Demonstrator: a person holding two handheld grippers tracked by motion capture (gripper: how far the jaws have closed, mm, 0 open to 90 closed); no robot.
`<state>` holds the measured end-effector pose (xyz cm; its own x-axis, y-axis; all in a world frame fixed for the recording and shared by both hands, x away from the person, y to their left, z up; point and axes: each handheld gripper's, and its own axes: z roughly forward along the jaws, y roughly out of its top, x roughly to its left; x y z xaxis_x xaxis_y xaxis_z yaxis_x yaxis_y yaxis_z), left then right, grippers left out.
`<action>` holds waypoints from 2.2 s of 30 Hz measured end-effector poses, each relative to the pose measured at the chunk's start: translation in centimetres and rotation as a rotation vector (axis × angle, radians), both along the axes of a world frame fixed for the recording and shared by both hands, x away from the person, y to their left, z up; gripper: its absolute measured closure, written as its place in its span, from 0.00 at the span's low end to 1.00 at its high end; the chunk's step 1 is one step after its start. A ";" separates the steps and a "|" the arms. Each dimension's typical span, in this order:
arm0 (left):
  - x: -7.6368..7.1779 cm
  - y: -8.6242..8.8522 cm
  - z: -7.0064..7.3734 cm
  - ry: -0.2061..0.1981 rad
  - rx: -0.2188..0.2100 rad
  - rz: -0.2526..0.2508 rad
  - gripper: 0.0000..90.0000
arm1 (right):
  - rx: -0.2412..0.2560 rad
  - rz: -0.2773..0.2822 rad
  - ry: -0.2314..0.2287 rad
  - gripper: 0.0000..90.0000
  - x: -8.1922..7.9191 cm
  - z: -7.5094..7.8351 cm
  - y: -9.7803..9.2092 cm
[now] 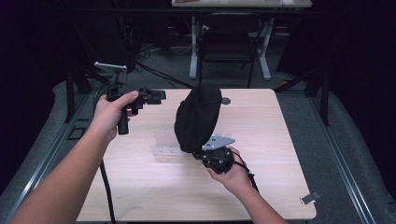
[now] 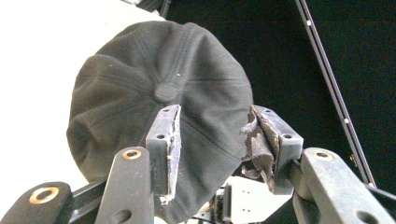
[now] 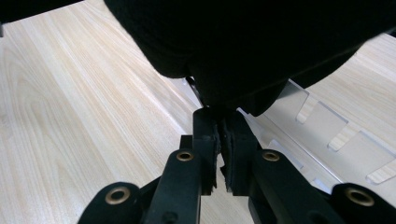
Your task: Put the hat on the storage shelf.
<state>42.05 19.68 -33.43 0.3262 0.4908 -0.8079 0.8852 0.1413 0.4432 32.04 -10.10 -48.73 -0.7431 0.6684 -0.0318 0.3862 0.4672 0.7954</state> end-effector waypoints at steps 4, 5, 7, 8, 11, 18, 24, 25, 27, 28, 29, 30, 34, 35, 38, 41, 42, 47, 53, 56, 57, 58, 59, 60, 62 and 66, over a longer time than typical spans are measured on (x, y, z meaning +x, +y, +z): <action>-0.1 0.5 -0.4 -0.001 0.021 0.011 0.61 | 0.002 0.001 -0.008 0.94 -0.1 -0.1 0.1; -0.2 0.7 -0.6 0.000 0.027 0.013 0.61 | -0.001 0.000 -0.010 0.94 -0.2 -0.1 0.1; -0.3 1.0 -0.9 0.002 0.035 0.016 0.61 | -0.003 -0.003 -0.009 0.94 -0.3 -0.1 0.1; -0.3 1.0 -0.9 0.002 0.035 0.016 0.61 | -0.003 -0.003 -0.009 0.94 -0.3 -0.1 0.1; -0.4 1.5 -1.4 0.004 0.043 0.031 0.60 | -0.021 -0.014 -0.002 0.89 -0.4 -0.1 -0.3; -0.6 2.4 -2.4 0.010 0.074 0.048 0.60 | -0.019 -0.034 0.007 0.84 -0.7 -0.4 -1.1; -0.7 3.4 -3.1 0.015 0.109 0.065 0.59 | -0.014 -0.032 0.020 0.79 -1.2 -0.6 -1.8; -0.8 3.7 -3.3 -0.001 0.130 0.071 0.59 | -0.009 -0.032 0.020 0.76 -1.4 -0.7 -2.1; -0.8 3.7 -3.4 0.009 0.123 0.080 0.59 | -0.015 -0.036 0.017 0.74 -1.6 -0.7 -2.3; -0.9 3.8 -3.4 0.010 0.125 0.084 0.59 | -0.015 -0.036 0.017 0.74 -1.6 -0.7 -2.3; -0.9 4.0 -3.5 0.001 0.145 0.083 0.59 | -0.014 -0.036 0.018 0.72 -1.7 -0.7 -2.4; -1.0 4.1 -3.6 -0.006 0.172 0.086 0.59 | -0.009 -0.037 0.020 0.71 -1.8 -0.6 -2.6; -1.2 4.3 -3.9 -0.023 0.233 0.099 0.59 | -0.008 -0.046 0.014 0.67 -2.2 -0.6 -3.2; -1.3 4.4 -4.0 -0.032 0.250 0.108 0.59 | -0.011 -0.050 0.016 0.65 -2.3 -0.6 -3.3; -1.6 4.4 -4.1 -0.058 0.329 0.122 0.59 | -0.011 -0.054 0.023 0.62 -2.4 -0.8 -3.9; -1.9 4.5 -4.5 -0.097 0.428 0.118 0.58 | -0.015 -0.068 0.029 0.60 -2.8 -1.2 -4.8; -1.9 4.5 -4.5 -0.097 0.428 0.118 0.58 | -0.015 -0.068 0.029 0.60 -2.8 -1.2 -4.8; -2.5 4.4 -5.4 -0.135 0.512 0.123 0.58 | -0.048 -0.094 -0.005 0.55 -3.2 -1.7 -6.0; -3.3 4.5 -7.4 -0.143 0.559 0.104 0.58 | -0.058 -0.109 -0.028 0.54 -3.9 -2.2 -7.0; -3.6 4.6 -8.4 -0.140 0.565 0.104 0.58 | -0.070 -0.114 -0.033 0.53 -4.2 -2.3 -7.4; -3.7 4.7 -8.9 -0.137 0.563 0.104 0.58 | -0.070 -0.119 -0.037 0.53 -4.3 -2.4 -7.5; -3.9 4.8 -9.3 -0.133 0.554 0.105 0.58 | -0.080 -0.119 -0.046 0.52 -4.4 -2.5 -7.8; -4.0 4.9 -9.6 -0.128 0.550 0.104 0.57 | -0.087 -0.127 -0.055 0.52 -4.5 -2.6 -8.2; -4.0 5.0 -9.9 -0.124 0.546 0.104 0.57 | -0.087 -0.127 -0.055 0.52 -4.5 -2.6 -8.2; -4.3 5.3 -10.5 -0.120 0.536 0.115 0.57 | -0.091 -0.138 -0.059 0.51 -4.7 -2.8 -8.7; -5.0 6.2 -11.8 -0.112 0.492 0.130 0.57 | -0.093 -0.162 -0.108 0.47 -4.8 -3.3 -9.9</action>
<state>37.03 25.85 -45.24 0.3084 0.8459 -0.4351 0.8175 -0.0018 0.5759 27.21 -19.98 -52.02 -0.6152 0.7693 -0.1724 0.3770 0.4791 0.7926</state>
